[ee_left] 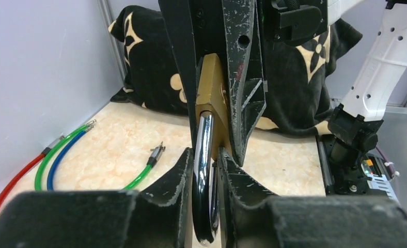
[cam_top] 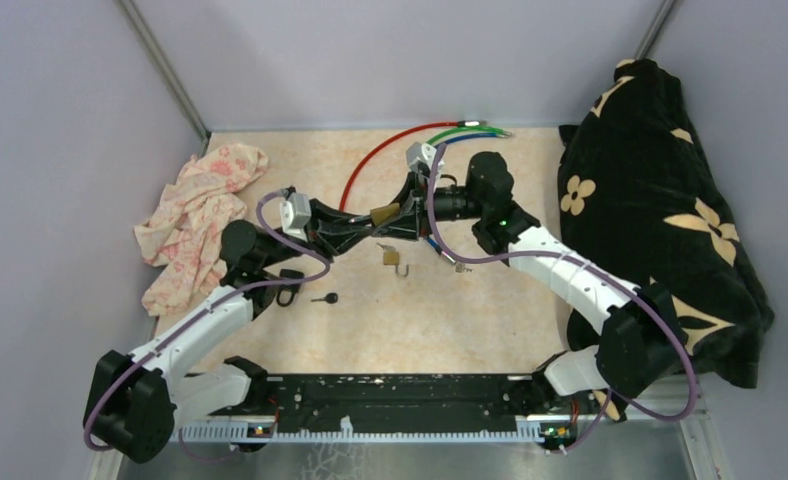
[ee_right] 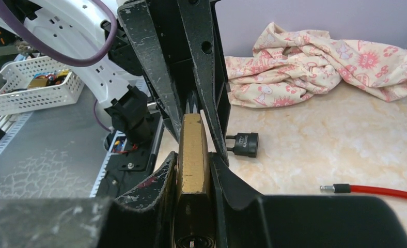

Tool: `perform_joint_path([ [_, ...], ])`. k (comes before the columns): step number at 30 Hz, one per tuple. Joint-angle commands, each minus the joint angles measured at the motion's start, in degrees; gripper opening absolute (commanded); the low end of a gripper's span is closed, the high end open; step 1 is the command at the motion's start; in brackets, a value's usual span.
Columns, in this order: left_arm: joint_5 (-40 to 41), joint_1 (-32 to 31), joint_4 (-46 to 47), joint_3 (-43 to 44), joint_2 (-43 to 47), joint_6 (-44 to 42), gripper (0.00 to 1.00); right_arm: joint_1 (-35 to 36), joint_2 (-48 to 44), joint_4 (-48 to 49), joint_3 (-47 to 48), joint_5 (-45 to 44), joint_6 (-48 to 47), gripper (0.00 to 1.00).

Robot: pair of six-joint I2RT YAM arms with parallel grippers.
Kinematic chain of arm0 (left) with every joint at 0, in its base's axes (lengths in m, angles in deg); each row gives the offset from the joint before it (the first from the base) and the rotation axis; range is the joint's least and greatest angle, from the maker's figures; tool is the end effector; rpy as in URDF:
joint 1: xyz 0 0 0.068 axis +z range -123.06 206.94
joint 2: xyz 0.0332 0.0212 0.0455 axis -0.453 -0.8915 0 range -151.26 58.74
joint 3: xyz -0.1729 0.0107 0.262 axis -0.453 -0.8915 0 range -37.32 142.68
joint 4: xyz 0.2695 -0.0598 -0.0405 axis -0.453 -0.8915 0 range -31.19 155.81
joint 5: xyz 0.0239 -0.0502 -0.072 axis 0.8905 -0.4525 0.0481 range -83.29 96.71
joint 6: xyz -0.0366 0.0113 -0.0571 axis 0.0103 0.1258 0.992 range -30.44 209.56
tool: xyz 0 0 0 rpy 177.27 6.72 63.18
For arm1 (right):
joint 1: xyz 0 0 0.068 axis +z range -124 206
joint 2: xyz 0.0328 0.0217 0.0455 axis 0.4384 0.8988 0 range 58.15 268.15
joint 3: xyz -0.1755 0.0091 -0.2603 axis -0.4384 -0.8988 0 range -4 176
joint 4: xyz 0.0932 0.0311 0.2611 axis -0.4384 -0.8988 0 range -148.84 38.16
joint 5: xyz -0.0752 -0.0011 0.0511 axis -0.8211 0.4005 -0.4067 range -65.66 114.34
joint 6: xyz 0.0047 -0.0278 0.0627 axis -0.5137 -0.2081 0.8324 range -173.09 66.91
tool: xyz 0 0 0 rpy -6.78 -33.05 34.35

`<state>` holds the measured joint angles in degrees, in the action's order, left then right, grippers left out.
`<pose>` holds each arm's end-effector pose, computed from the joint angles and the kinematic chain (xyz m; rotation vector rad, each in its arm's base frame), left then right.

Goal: Lock with the key
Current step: Lock the lock.

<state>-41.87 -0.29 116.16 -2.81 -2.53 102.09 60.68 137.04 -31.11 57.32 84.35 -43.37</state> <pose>0.1914 -0.1454 0.3615 0.9239 1.0288 -1.0744 0.2456 0.2284 0.3975 -1.1935 1.2414 1.3728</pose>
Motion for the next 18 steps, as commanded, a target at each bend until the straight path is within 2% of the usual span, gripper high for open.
perform_joint_path([
  [1, -4.9, -3.0, 5.1, 0.0, 2.3, 0.1, 0.20, 1.1, -1.2, -0.2, 3.3, -8.9, -4.4, 0.00],
  [5, -4.5, -2.2, 3.9, -0.3, 2.9, 0.2, 0.00, 1.1, -1.9, -3.4, 3.7, -8.9, -6.0, 0.00],
  [10, -4.8, -0.3, 1.7, -0.3, 4.0, -0.1, 0.00, 1.1, -2.2, -7.4, 5.0, -8.9, -8.9, 0.00],
  [14, -3.5, 0.6, 0.2, -0.4, 5.0, -0.8, 0.00, 0.8, -1.5, -14.5, 7.5, -8.7, -13.7, 0.00],
  [15, -3.5, 0.7, 0.2, -0.5, 5.1, -0.8, 0.00, 0.6, -1.4, -16.4, 8.0, -8.4, -14.6, 0.06],
  [18, -3.6, 0.8, 1.1, -0.9, 5.3, -0.4, 0.00, -0.1, -1.2, -19.9, 9.0, -7.4, -16.3, 0.36],
])
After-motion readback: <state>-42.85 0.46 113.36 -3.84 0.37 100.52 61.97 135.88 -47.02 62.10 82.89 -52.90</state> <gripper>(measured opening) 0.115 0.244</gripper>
